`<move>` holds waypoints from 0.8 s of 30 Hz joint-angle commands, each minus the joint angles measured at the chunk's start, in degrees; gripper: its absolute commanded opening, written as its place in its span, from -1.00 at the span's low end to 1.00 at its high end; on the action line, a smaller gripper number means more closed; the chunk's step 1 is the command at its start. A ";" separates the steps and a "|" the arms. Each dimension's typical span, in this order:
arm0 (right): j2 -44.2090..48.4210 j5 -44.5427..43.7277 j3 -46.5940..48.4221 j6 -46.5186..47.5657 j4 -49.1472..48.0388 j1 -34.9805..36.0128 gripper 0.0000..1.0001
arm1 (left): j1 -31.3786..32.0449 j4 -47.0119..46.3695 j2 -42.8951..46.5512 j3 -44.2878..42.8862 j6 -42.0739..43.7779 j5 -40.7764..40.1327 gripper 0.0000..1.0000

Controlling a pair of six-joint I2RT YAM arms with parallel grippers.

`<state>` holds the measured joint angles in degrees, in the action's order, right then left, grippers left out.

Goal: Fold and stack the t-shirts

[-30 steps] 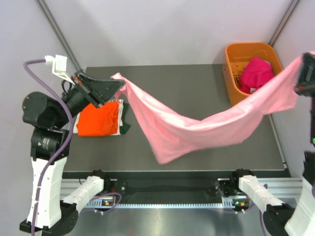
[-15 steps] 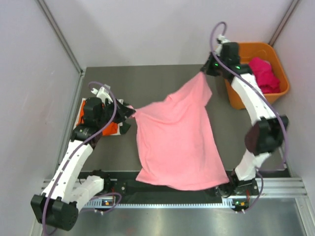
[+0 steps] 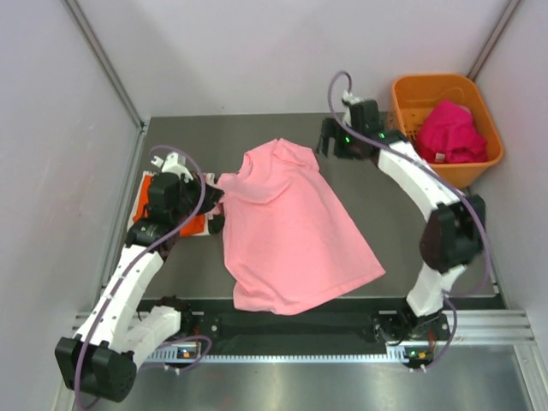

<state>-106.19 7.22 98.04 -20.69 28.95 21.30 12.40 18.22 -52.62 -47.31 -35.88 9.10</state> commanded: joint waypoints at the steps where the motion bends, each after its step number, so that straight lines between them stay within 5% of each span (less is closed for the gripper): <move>1: 17.80 -8.77 -15.29 0.57 -1.26 -0.38 0.70 | -0.27 -1.96 2.43 0.81 0.99 -1.89 -1.00; 5: 31.55 -12.76 -37.68 -2.33 -0.57 0.23 0.42 | -0.36 -1.96 3.23 1.78 0.72 -2.33 -1.00; 10: 44.46 -15.39 -50.30 -8.22 5.41 2.16 0.33 | -0.36 -1.78 2.79 2.31 0.90 -3.13 -1.00; 11: 45.80 -16.27 -52.75 -11.88 7.50 3.30 0.16 | -0.36 -2.39 2.79 2.66 0.81 -3.04 -1.00; 14: 49.23 -19.08 -56.19 -20.49 11.03 6.72 -0.02 | -0.36 -3.45 2.52 4.06 0.28 -2.95 -1.00; 24: 41.95 -26.56 -57.96 -35.21 21.32 17.55 -0.04 | -0.36 -11.10 1.91 9.87 -0.42 -4.09 -1.00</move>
<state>-62.87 -15.20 40.47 -50.11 46.59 37.45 12.40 13.26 -50.59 -38.39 -36.03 5.48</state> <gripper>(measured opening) 0.485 0.032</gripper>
